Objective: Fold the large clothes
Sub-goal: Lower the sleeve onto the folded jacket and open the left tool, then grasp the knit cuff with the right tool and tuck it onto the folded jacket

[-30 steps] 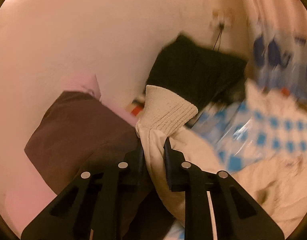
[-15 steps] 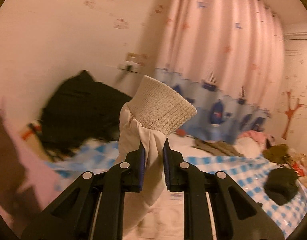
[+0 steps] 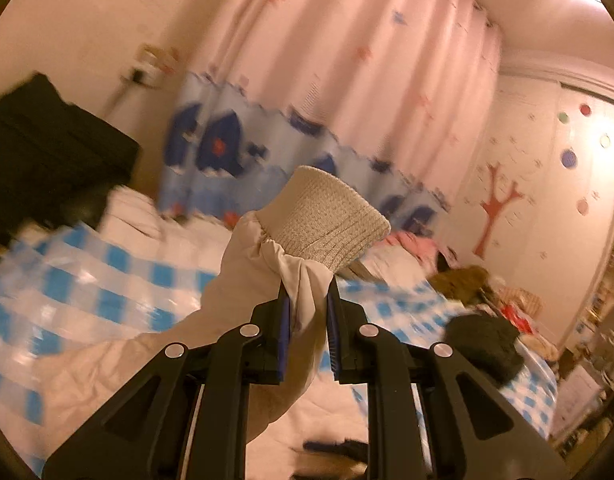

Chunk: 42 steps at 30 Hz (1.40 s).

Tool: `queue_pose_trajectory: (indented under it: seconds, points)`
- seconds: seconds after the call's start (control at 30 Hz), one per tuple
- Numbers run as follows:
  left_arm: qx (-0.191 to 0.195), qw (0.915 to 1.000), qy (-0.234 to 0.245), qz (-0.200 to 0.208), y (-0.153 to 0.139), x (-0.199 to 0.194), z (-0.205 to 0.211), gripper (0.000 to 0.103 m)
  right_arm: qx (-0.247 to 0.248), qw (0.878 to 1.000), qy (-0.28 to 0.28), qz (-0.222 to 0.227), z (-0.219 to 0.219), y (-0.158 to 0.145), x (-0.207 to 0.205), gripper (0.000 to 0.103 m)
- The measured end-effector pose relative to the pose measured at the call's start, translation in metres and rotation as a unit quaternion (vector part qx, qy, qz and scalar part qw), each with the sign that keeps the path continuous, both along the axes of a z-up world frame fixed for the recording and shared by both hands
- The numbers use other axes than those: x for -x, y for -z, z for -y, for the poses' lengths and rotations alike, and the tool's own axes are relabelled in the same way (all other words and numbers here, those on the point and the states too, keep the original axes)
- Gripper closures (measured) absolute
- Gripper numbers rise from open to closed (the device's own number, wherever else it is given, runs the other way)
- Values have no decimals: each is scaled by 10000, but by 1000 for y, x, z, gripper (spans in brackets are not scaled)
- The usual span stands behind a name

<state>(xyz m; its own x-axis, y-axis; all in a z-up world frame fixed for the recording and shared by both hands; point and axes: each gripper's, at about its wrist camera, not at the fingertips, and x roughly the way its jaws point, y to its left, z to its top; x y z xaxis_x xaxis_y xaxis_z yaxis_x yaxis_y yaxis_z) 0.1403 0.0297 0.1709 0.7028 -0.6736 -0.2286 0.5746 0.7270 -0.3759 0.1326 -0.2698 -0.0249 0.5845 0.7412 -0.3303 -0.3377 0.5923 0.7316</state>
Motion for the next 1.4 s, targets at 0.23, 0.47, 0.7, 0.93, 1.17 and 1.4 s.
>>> queue_pose_trajectory:
  seconds: [0.23,0.47,0.7,0.93,1.17,1.4]
  points:
    - [-467,9942,782,-578,83,-2,78,89,-3050,9505,-299,-506,60,31,-9,6]
    - [-1249,9791,1163,-1105,158,-6,124,86,-4127,9079,-139,-727,88,54,-18,6]
    - [-2261,9594,1481,-810,165,23,134,32,-3329,9380,56,-970,85,50,-24,7]
    - [-2200,9742,442,-247,101,25,37,12,-1770,9783,321,-1024,66,37,-22,69]
    - [-929,9777,-1065,-1551,119,-46,-90,12,-661,9943,772,315,62,-51,14,79]
    - [-1383,9663,-1228,-1790,157,-61,-92,11,347,9937,1054,-187,85,-25,7,79]
